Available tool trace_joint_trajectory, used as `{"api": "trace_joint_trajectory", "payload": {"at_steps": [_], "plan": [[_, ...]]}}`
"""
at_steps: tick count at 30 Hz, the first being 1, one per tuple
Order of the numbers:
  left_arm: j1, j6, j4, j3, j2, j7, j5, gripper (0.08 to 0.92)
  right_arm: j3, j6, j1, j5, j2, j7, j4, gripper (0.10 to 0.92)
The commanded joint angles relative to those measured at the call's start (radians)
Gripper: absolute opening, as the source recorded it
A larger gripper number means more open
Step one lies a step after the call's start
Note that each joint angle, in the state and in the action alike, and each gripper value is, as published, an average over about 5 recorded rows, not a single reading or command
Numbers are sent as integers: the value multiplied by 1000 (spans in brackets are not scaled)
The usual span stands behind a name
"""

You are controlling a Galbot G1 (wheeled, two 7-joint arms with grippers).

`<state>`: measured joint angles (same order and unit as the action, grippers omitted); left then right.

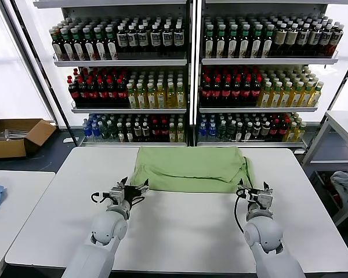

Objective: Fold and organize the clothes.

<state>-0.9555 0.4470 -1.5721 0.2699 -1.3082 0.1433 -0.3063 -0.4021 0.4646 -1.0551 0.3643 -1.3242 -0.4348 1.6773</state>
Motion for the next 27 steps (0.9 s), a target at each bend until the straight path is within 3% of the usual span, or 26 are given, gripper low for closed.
{"api": "trace_joint_trajectory", "payload": {"at_steps": [1, 7, 24, 27], "plan": [[-4, 5, 19, -4, 1, -1, 5, 823, -3, -10, -6, -1, -3, 1, -61, 806], [-13, 10, 15, -12, 2, -6, 20, 787, 4, -20, -9, -3, -8, 7, -71, 657], [-50, 3, -12, -13, 5, -17, 28, 305, 9, -15, -85, -40, 0, 23, 55, 161], [-58, -7, -38, -9, 9, -16, 36, 218, 9, -12, -106, -47, -1, 24, 100, 127]]}}
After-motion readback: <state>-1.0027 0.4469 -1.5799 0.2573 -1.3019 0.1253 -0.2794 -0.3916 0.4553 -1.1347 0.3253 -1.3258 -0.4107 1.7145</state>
